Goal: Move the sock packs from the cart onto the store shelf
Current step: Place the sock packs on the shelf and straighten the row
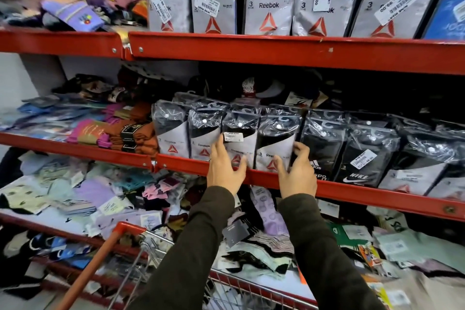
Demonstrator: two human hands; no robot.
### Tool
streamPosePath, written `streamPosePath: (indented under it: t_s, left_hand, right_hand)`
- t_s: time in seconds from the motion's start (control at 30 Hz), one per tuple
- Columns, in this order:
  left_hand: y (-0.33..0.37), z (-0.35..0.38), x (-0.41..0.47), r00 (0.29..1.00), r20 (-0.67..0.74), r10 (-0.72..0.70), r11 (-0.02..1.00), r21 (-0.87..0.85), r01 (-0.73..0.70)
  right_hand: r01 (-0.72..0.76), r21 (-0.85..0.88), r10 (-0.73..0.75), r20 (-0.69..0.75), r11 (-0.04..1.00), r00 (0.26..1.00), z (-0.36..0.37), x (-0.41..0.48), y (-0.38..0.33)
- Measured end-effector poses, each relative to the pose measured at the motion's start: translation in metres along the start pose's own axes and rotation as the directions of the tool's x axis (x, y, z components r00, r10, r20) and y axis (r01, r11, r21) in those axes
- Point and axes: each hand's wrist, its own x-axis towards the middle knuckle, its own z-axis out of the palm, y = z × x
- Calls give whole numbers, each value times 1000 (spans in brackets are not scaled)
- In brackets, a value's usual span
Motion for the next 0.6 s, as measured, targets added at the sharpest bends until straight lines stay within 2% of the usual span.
streamPosePath:
  t_s: [0.1, 0.17, 0.23, 0.3, 0.37, 0.43, 0.5, 0.6]
  left_hand:
    - [-1, -5, -6, 992, -122, -4, 1000, 20, 7]
    - [2, -10, -7, 979, -199, 37, 999, -15, -41]
    - [8, -20, -3, 946, -254, 199, 980, 49, -193]
    - [18, -32, 8, 900, -194, 390, 911, 221, -348]
    - [32, -43, 26, 882, -5, 471, 796, 433, -423]
    - [46, -48, 44, 886, 195, 420, 652, 614, -445]
    - [55, -47, 57, 872, 333, 358, 562, 670, -486]
    - [59, -43, 66, 841, 461, 284, 595, 603, -531]
  right_hand:
    - [-52, 131, 47, 42, 990, 998, -9, 1, -2]
    - [2, 204, 8, -48, 979, 999, -16, -2, -7]
    - [121, 195, -90, -162, 973, 983, -22, -2, -16]
    - [263, 133, -233, -203, 956, 951, -29, 6, -30]
    - [396, -36, -398, -91, 918, 913, -34, 24, -45]
    - [502, -272, -479, 150, 821, 865, -34, 43, -59]
    - [555, -400, -430, 364, 729, 826, -29, 58, -67]
    - [571, -482, -311, 516, 665, 798, -26, 67, -65]
